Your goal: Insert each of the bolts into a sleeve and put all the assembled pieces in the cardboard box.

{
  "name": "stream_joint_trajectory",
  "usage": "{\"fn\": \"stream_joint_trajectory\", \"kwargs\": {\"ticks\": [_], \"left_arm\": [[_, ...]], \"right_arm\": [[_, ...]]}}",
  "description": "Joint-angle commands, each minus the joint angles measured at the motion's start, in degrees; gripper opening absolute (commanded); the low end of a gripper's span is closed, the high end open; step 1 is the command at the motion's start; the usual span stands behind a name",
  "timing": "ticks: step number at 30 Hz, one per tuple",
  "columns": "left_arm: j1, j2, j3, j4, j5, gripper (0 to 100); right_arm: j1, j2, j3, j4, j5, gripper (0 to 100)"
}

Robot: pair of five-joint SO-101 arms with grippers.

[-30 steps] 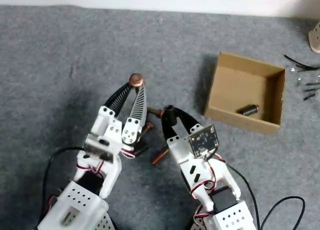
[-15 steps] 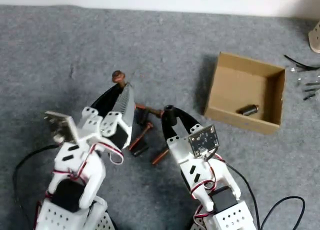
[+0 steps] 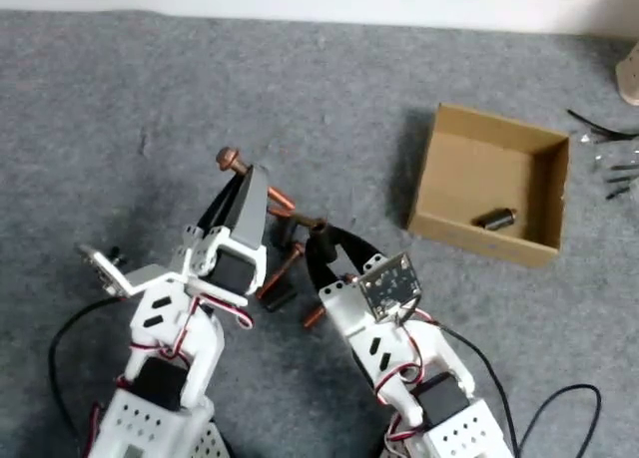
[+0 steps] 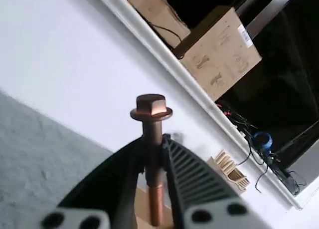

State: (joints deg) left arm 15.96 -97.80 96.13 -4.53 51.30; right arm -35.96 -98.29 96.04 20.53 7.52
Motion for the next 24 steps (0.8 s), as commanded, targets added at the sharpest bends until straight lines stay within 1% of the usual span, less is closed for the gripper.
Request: {"fn": "stream_joint_trajectory", "kwargs": {"ticks": [1, 5, 7, 10, 12, 18, 21, 24], "left_arm": [[2.2, -1.0, 1.4, -1.6, -0.8, 1], [7.5, -1.5, 0.6, 5.3, -1.1, 1], [7.7, -1.5, -0.6, 8.1, -3.0, 1], [7.9, -1.5, -1.5, 10.1, -6.0, 1], [7.8, -1.5, -1.5, 10.5, -6.6, 1], [6.8, -1.5, -1.5, 10.4, -6.3, 1], [6.9, -1.1, -1.2, 10.3, -6.2, 1], [7.0, -1.0, -1.1, 7.7, -6.2, 1]], "right_arm": [[-0.7, -1.0, 7.4, 0.1, 0.6, 0.4], [-0.7, -1.1, 7.4, 0.1, 0.6, 0.4], [-0.7, -1.1, 7.4, 0.1, 1.6, 0.4], [-0.7, -1.1, 7.4, 0.1, 6.2, 0.4], [-0.7, -1.1, 7.4, 0.1, 7.6, 0.4], [-0.8, -1.1, 7.3, 0.1, 7.5, 0.4], [-2.2, -0.9, 7.3, 0.1, 7.6, 0.4], [-3.4, -0.6, 7.4, 0.1, 7.8, 0.4]]}}
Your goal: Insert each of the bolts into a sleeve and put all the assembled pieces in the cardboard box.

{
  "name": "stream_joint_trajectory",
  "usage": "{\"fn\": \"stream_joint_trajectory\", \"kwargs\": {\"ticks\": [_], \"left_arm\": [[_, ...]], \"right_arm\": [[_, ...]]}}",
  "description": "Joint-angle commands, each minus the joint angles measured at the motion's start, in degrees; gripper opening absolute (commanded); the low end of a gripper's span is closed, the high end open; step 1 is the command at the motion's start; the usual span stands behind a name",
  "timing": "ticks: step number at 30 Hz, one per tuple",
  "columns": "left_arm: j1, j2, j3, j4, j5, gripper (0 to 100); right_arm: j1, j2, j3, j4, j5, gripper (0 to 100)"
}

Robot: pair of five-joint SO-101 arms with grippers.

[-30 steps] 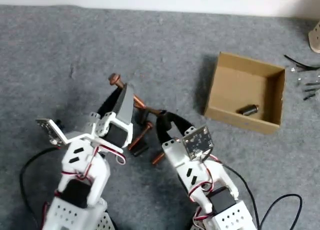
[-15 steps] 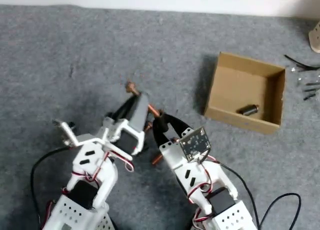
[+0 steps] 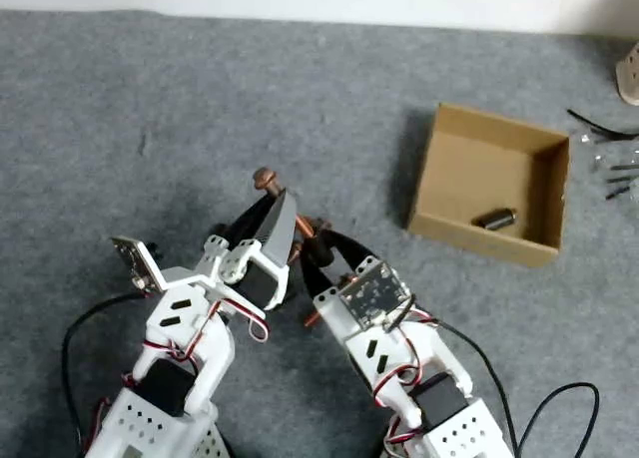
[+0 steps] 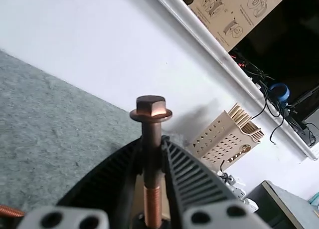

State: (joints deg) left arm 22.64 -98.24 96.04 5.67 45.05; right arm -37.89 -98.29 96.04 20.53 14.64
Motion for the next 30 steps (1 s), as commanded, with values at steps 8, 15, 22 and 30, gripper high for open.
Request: {"fn": "stream_joint_trajectory", "kwargs": {"ticks": [8, 15, 22, 30], "left_arm": [[1.7, -1.0, 0.2, -1.1, 0.0, 1], [2.1, -1.2, -1.0, 3.5, -0.3, 1], [2.1, -1.2, -0.3, 3.7, -0.3, 1], [4.4, -1.1, -0.4, 11.6, -0.4, 1]], "right_arm": [[0.3, -1.1, 7.4, 0.1, 3.2, 0.4], [0.3, -1.1, 7.5, 0.1, 3.2, 0.4], [0.3, -0.7, 7.5, 0.1, 3.2, 0.4], [1.0, -1.1, 7.5, 0.1, 3.2, 0.4]]}}
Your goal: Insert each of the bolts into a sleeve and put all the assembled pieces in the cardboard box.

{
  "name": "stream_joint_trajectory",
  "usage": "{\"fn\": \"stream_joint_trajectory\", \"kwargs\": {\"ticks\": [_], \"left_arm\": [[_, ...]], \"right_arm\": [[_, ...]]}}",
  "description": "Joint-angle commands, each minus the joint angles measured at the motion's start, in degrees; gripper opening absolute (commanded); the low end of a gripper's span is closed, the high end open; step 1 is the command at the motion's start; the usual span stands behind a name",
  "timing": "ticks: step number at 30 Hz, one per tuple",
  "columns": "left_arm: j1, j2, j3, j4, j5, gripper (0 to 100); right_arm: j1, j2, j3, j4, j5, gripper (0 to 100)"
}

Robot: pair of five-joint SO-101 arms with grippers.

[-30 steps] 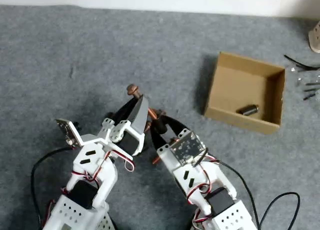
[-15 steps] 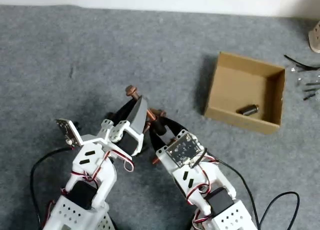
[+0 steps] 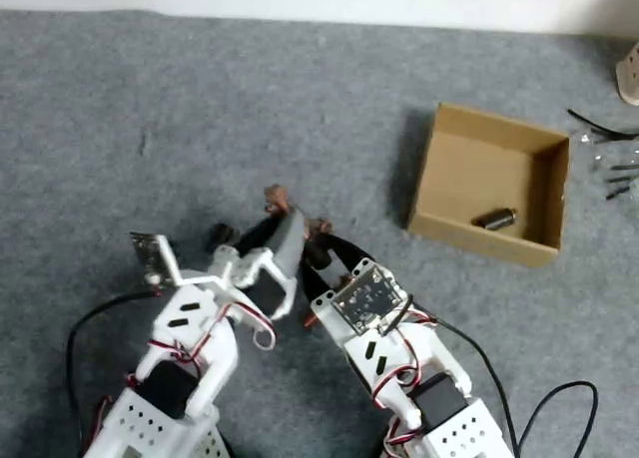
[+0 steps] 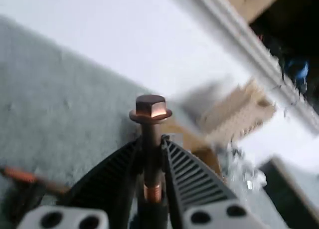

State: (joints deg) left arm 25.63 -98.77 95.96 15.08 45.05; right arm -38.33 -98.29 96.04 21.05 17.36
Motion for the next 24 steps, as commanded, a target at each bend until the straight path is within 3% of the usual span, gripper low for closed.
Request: {"fn": "stream_joint_trajectory", "kwargs": {"ticks": [1, 9, 17, 24], "left_arm": [[1.7, -0.6, -0.3, 2.8, -0.4, 1], [1.7, -0.6, -0.3, 3.3, -0.9, 1], [4.8, -0.6, -0.3, 3.3, -15.6, 2], [4.8, -0.6, -0.2, 3.4, -16.2, 30]], "right_arm": [[1.5, -1.1, 7.5, -0.4, 0.4, 0.4], [1.5, -1.1, 7.5, -0.4, 0.4, 0.4], [1.5, -0.7, 7.4, -0.4, 0.4, 0.4], [1.5, -0.6, 7.3, -0.4, 0.4, 0.4]]}}
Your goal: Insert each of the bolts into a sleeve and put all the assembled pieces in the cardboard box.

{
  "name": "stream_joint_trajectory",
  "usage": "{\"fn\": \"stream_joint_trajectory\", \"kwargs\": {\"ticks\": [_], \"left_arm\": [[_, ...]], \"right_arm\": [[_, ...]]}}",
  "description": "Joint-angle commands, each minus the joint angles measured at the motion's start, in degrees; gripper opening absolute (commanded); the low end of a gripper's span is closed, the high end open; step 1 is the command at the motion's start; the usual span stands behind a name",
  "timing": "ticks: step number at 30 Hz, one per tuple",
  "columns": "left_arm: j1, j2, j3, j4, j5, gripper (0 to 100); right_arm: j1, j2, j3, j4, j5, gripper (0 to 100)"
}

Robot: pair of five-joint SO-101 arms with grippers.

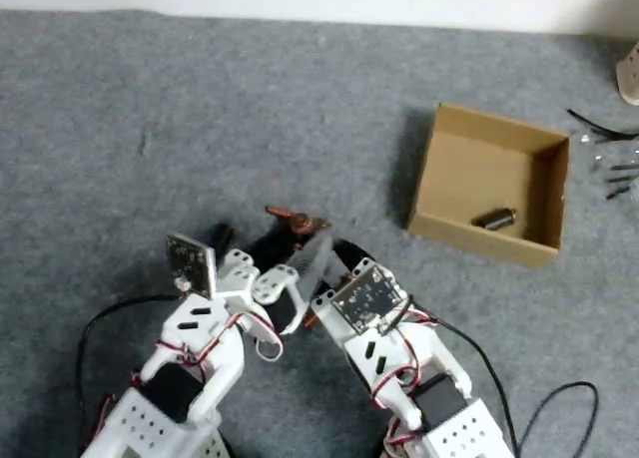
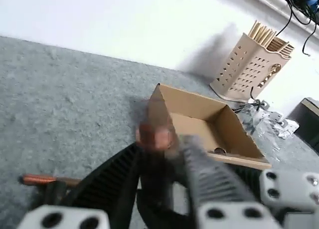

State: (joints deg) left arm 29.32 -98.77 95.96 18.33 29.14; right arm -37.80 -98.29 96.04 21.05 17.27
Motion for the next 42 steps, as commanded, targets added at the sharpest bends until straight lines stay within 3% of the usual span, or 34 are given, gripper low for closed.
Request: {"fn": "stream_joint_trajectory", "kwargs": {"ticks": [1, 6, 9, 14, 18, 22, 27, 30, 39, 42], "left_arm": [[1.1, -0.6, -0.2, 0.2, -0.3, 32], [-0.9, -0.7, -0.7, 0.2, 4.9, 34], [-7.5, -0.7, -1.8, -0.1, 8.1, 34], [-21.6, -0.7, -5.9, -0.2, 20.1, 34], [-25.5, -0.7, -5.8, -0.2, 22.9, 34], [-24.7, -0.6, -3.6, 0.0, 22.5, 34], [-24.3, -0.1, -2.2, 0.1, 6.7, 34], [-24.3, 0.0, -2.1, 0.8, 1.7, 34], [-24.3, 0.0, -2.2, 10.2, 1.1, 34], [-24.7, 0.0, -2.1, 10.6, 1.0, 28]], "right_arm": [[1.0, -0.6, 7.3, -0.4, 0.5, 0.4], [1.1, -0.6, 7.3, -0.4, 0.5, 0.4], [1.1, -0.6, 7.3, -0.4, 0.5, 0.4], [1.1, -0.6, 7.3, -0.4, 0.5, 0.4], [1.1, -0.6, 7.3, -0.4, 0.5, 0.4], [1.7, -0.6, 7.3, -0.4, 0.5, 0.4], [6.6, -1.1, 7.4, -0.7, 0.5, 0.4], [8.7, -1.1, 7.4, -0.7, 0.4, 0.4], [16.3, -0.6, 7.4, -0.5, 0.4, 0.4], [19.8, -1.0, 7.4, -0.5, 0.4, 0.4]]}}
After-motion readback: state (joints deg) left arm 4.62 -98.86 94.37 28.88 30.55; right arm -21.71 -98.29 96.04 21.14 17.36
